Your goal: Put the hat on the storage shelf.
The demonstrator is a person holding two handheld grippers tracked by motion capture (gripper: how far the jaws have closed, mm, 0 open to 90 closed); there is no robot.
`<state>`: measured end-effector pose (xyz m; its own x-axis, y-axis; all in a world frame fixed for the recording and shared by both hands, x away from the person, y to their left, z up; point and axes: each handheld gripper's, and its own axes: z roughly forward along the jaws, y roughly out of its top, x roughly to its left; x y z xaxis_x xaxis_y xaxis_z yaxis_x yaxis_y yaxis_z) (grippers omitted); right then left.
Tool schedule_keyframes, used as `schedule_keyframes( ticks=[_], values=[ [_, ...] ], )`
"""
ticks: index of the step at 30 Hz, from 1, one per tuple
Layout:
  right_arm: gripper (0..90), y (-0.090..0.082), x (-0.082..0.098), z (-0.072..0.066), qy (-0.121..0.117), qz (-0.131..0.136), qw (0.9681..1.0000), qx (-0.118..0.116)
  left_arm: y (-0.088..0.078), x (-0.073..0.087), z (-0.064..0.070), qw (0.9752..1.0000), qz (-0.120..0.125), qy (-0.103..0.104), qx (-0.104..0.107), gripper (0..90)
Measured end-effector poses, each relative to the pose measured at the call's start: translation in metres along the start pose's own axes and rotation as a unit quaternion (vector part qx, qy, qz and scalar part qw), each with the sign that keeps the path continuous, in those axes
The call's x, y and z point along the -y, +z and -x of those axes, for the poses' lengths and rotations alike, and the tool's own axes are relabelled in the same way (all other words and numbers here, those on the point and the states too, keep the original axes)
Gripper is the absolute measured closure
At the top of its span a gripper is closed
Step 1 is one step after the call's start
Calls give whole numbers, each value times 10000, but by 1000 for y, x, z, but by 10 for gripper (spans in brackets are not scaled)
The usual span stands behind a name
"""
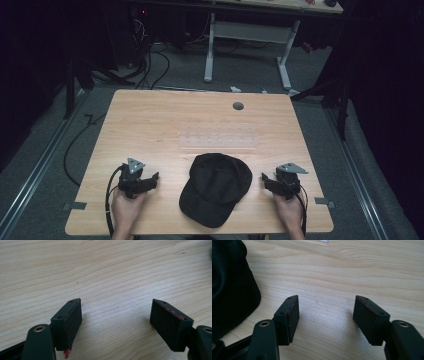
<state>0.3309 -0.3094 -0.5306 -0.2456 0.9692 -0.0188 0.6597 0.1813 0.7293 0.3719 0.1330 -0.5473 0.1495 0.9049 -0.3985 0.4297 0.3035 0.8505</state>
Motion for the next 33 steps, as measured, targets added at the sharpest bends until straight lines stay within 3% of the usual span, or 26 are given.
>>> schedule_keyframes(
  ticks=[33],
  values=[
    [374,0,0,-1,-43,-7,10000,-48,0,0,0,10000,8,-7,-19,258]
  ],
)
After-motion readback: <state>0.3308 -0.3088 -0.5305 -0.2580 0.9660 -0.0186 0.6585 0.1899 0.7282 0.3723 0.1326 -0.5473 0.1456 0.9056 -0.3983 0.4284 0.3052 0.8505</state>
